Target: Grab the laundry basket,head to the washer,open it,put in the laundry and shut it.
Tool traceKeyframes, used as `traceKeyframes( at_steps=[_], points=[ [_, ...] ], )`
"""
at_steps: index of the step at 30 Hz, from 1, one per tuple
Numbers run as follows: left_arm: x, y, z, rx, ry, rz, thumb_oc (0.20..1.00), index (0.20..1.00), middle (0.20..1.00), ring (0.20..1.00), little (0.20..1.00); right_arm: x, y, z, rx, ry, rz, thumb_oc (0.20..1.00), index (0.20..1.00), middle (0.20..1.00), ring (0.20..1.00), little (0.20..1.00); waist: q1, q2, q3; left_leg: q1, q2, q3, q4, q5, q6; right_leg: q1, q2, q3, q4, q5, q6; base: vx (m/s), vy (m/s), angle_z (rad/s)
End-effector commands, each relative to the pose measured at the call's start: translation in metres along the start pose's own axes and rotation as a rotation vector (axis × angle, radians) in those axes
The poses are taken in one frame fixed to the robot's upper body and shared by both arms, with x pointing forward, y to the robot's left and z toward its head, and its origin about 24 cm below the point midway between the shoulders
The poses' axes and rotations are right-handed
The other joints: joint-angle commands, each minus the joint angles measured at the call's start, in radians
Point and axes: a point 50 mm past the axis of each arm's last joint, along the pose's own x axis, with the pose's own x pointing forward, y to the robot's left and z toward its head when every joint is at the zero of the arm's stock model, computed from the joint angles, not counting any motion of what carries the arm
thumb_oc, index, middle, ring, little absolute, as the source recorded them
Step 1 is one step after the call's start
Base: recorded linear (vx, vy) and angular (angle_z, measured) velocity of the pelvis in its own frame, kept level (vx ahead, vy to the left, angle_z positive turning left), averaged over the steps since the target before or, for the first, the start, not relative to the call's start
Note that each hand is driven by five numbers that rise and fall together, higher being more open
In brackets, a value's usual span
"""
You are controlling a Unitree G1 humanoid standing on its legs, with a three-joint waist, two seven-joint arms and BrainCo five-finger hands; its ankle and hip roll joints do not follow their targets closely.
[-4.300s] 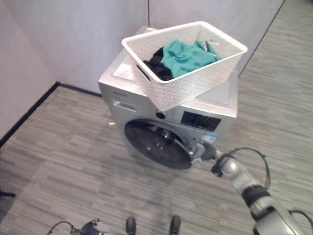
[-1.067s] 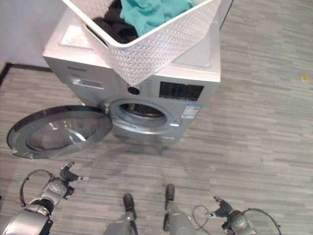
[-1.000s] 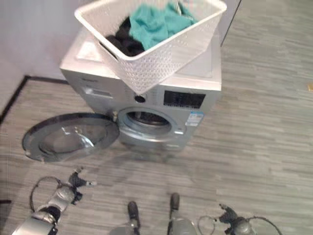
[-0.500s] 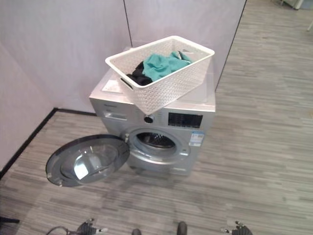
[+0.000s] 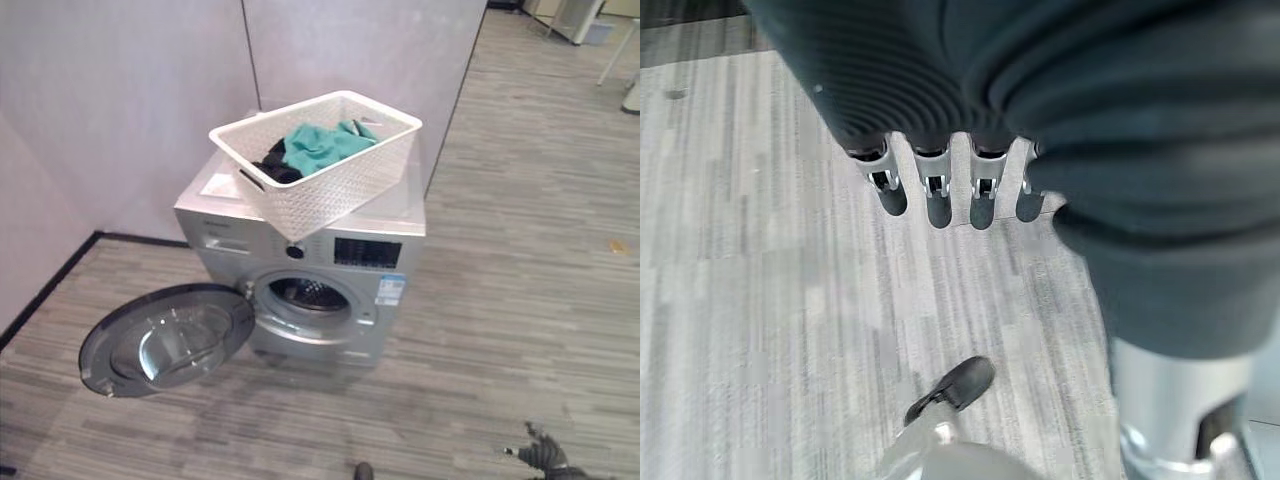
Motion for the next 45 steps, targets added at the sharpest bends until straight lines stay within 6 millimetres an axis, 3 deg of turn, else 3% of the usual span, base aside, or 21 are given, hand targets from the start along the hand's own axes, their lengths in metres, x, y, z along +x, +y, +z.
traceKeyframes(
  at_steps=[1, 3, 4, 5, 6, 8, 10, 11, 12, 13, 14, 15, 16, 18, 20, 21, 22, 26, 34, 40, 45],
  points=[
    [0.002, 0.006, 0.021, -0.009, -0.066, 0.015, 1.0, 1.0, 1.0, 1.0, 1.0, -0.01, -0.054, 0.061, -0.083, -0.268, -0.173, 1.0, 1.0, 1.0, 1.0, 1.0, -0.006, -0.069, 0.012, 0.019, -0.041, 0.042, 0.003, 0.024, -0.025, 0.033, -0.027, 0.044, 0.014, 0.029, 0.066, 0.0, 0.017, -0.03],
    [0.002, 0.003, 0.023, -0.001, -0.075, 0.0, 1.0, 1.0, 1.0, 1.0, 1.0, -0.021, -0.079, 0.087, -0.137, -0.369, -0.264, 1.0, 1.0, 1.0, 1.0, 1.0, -0.005, -0.071, 0.012, 0.016, -0.042, 0.041, 0.003, 0.021, -0.022, 0.031, -0.028, 0.045, 0.012, 0.029, 0.068, 0.0, 0.018, -0.12],
    [0.002, 0.002, 0.023, -0.001, -0.076, -0.002, 1.0, 1.0, 1.0, 1.0, 1.0, -0.021, -0.08, 0.087, -0.138, -0.368, -0.266, 1.0, 1.0, 1.0, 1.0, 1.0, -0.004, -0.07, 0.012, 0.015, -0.042, 0.041, 0.003, 0.021, -0.022, 0.031, -0.028, 0.044, 0.012, 0.029, 0.068, 0.01, 0.013, -0.15],
    [0.002, 0.002, 0.023, 0.004, -0.078, -0.005, 1.0, 1.0, 1.0, 1.0, 1.0, -0.029, -0.099, 0.102, -0.189, -0.418, -0.337, 1.0, 1.0, 1.0, 1.0, 1.0, -0.001, -0.071, 0.013, 0.015, -0.043, 0.039, 0.003, 0.018, -0.021, 0.031, -0.028, 0.042, 0.011, 0.029, 0.07, 0.04, 0.025, -0.05],
    [0.002, -0.001, 0.022, 0.018, -0.074, -0.02, 1.0, 1.0, 1.0, 1.0, 1.0, -0.041, -0.124, 0.133, -0.267, -0.512, -0.451, 1.0, 1.0, 1.0, 1.0, 1.0, 0.006, -0.076, 0.014, 0.017, -0.043, 0.037, 0.003, 0.009, -0.019, 0.035, -0.029, 0.041, 0.011, 0.023, 0.072, 0.0, 0.0, 0.0],
    [0.002, -0.001, 0.022, 0.024, -0.073, -0.022, 1.0, 1.0, 1.0, 1.0, 1.0, -0.047, -0.134, 0.145, -0.281, -0.549, -0.503, 1.0, 1.0, 1.0, 1.0, 1.0, 0.009, -0.079, 0.013, 0.01, -0.043, 0.034, 0.003, 0.013, -0.018, 0.03, -0.03, 0.038, 0.01, 0.028, 0.072, 0.0, 0.0, 0.0],
    [0.002, 0.0, 0.017, 0.031, -0.058, -0.021, 1.0, 1.0, 1.0, 1.0, 1.0, -0.068, -0.158, 0.179, -0.363, -0.657, -0.623, 1.0, 1.0, 1.0, 1.0, 1.0, 0.02, -0.088, 0.014, 0.013, -0.042, 0.03, 0.003, 0.004, -0.018, 0.035, -0.031, 0.035, 0.01, 0.024, 0.075, 0.04, 0.026, 0.02],
    [0.001, 0.0, 0.016, 0.047, -0.05, -0.023, 1.0, 1.0, 1.0, 1.0, 1.0, -0.084, -0.168, 0.206, -0.413, -0.758, -0.703, 1.0, 1.0, 1.0, 1.0, 1.0, 0.034, -0.098, 0.014, 0.002, -0.043, 0.023, 0.003, 0.007, -0.016, 0.029, -0.034, 0.028, 0.009, 0.029, 0.076, 0.04, 0.024, 0.02],
    [0.001, 0.001, 0.014, 0.052, -0.044, -0.021, 1.0, 1.0, 1.0, 1.0, 1.0, -0.094, -0.172, 0.223, -0.425, -0.822, -0.723, 1.0, 1.0, 1.0, 1.0, 1.0, 0.041, -0.105, 0.016, 0.003, -0.043, 0.019, 0.003, 0.0, -0.016, 0.031, -0.033, 0.027, 0.009, 0.025, 0.077, 0.0, 0.0, 0.0],
    [0.001, 0.001, 0.014, 0.05, -0.045, -0.021, 1.0, 1.0, 1.0, 1.0, 1.0, -0.093, -0.172, 0.224, -0.425, -0.825, -0.723, 1.0, 1.0, 1.0, 1.0, 1.0, 0.038, -0.105, 0.015, -0.002, -0.044, 0.019, 0.003, 0.006, -0.015, 0.027, -0.034, 0.026, 0.008, 0.03, 0.076, 0.01, 0.017, 0.1],
    [0.001, 0.001, 0.01, 0.066, -0.035, -0.02, 1.0, 1.0, 1.0, 1.0, 1.0, -0.113, -0.177, 0.254, -0.382, -0.978, -0.751, 1.0, 1.0, 1.0, 1.0, 1.0, 0.061, -0.124, 0.02, -0.011, -0.043, 0.013, 0.003, 0.007, -0.016, 0.024, -0.034, 0.018, 0.007, 0.031, 0.077, -0.01, 0.011, 0.14],
    [0.001, 0.001, 0.011, 0.061, -0.035, -0.02, 1.0, 1.0, 1.0, 1.0, 1.0, -0.112, -0.177, 0.257, -0.381, -0.984, -0.748, 1.0, 1.0, 1.0, 1.0, 1.0, 0.055, -0.123, 0.018, -0.013, -0.043, 0.013, 0.003, 0.008, -0.016, 0.021, -0.034, 0.018, 0.007, 0.032, 0.077, 0.0, 0.013, 0.23],
    [0.001, 0.0, 0.009, 0.083, -0.031, -0.024, 1.0, 1.0, 1.0, 1.0, 1.0, -0.118, -0.176, 0.285, -0.339, -1.09, -0.73, 1.0, 1.0, 1.0, 1.0, 1.0, 0.084, -0.142, 0.024, -0.028, -0.043, 0.001, 0.003, 0.012, -0.017, 0.016, -0.036, 0.007, 0.006, 0.032, 0.078, -0.01, -0.002, 0.22],
    [0.001, 0.003, 0.008, 0.084, -0.027, -0.015, 1.0, 1.0, 1.0, 1.0, 1.0, -0.122, -0.175, 0.298, -0.358, -1.122, -0.716, 1.0, 1.0, 1.0, 1.0, 1.0, 0.092, -0.152, 0.027, -0.037, -0.043, -0.004, 0.003, 0.015, -0.018, 0.011, -0.037, 0.003, 0.005, 0.034, 0.078, 0.0, -0.001, 0.09],
    [0.0, 0.01, 0.004, 0.087, -0.016, -0.004, 1.0, 1.0, 1.0, 1.0, 1.0, -0.141, -0.175, 0.336, -0.471, -1.198, -0.715, 1.0, 1.0, 1.0, 1.0, 1.0, 0.112, -0.171, 0.034, -0.054, -0.043, -0.016, 0.003, 0.02, -0.021, 0.003, -0.036, -0.007, 0.004, 0.036, 0.078, -0.01, 0.003, 0.22],
    [0.0, 0.018, 0.003, 0.105, -0.013, 0.013, 1.0, 1.0, 1.0, 1.0, 1.0, -0.155, -0.177, 0.354, -0.534, -1.225, -0.73, 1.0, 1.0, 1.0, 1.0, 1.0, 0.143, -0.196, 0.043, -0.07, -0.044, -0.029, 0.003, 0.025, -0.023, -0.002, -0.038, -0.018, 0.003, 0.039, 0.079, -0.03, -0.001, 0.28],
    [0.0, 0.016, 0.002, 0.093, -0.011, 0.01, 1.0, 1.0, 1.0, 1.0, 1.0, -0.154, -0.175, 0.36, -0.539, -1.236, -0.724, 1.0, 1.0, 1.0, 1.0, 1.0, 0.132, -0.191, 0.039, -0.073, -0.044, -0.029, 0.003, 0.026, -0.023, -0.004, -0.039, -0.018, 0.003, 0.039, 0.079, 0.0, 0.007, 0.11],
    [-0.001, 0.03, -0.003, 0.076, 0.01, 0.046, 1.0, 1.0, 1.0, 1.0, 1.0, -0.162, -0.168, 0.412, -0.661, -1.224, -0.702, 1.0, 1.0, 1.0, 1.0, 1.0, 0.173, -0.231, 0.049, -0.106, -0.051, -0.055, 0.003, 0.036, -0.026, -0.013, -0.042, -0.042, 0.0, 0.042, 0.078, 0.02, 0.02, 0.27],
    [-0.003, 0.039, -0.008, 0.007, 0.035, 0.066, 1.0, 1.0, 1.0, 1.0, 1.0, -0.167, -0.157, 0.473, -1.021, -0.971, -0.741, 1.0, 1.0, 1.0, 1.0, 1.0, 0.212, -0.252, 0.066, -0.144, -0.061, -0.099, 0.003, 0.046, -0.029, -0.014, -0.047, -0.082, -0.002, 0.038, 0.078, 0.02, 0.012, 0.26],
    [-0.003, 0.043, -0.007, 0.007, 0.04, 0.069, 1.0, 1.0, 1.0, 1.0, 1.0, -0.159, -0.166, 0.481, -1.102, -0.767, -0.778, 1.0, 1.0, 1.0, 1.0, 1.0, 0.237, -0.268, 0.078, -0.17, -0.071, -0.124, 0.003, 0.051, -0.029, -0.017, -0.049, -0.105, -0.002, 0.036, 0.079, 0.03, 0.009, 0.07],
    [-0.002, 0.05, 0.001, 0.01, 0.023, 0.081, 1.0, 1.0, 1.0, 1.0, 1.0, -0.146, -0.16, 0.481, -1.164, -0.67, -0.759, 1.0, 1.0, 1.0, 1.0, 1.0, 0.244, -0.293, 0.083, -0.189, -0.085, -0.142, 0.003, 0.051, -0.026, -0.018, -0.053, -0.123, -0.002, 0.035, 0.08, 0.04, 0.01, 0.12]
  ],
)
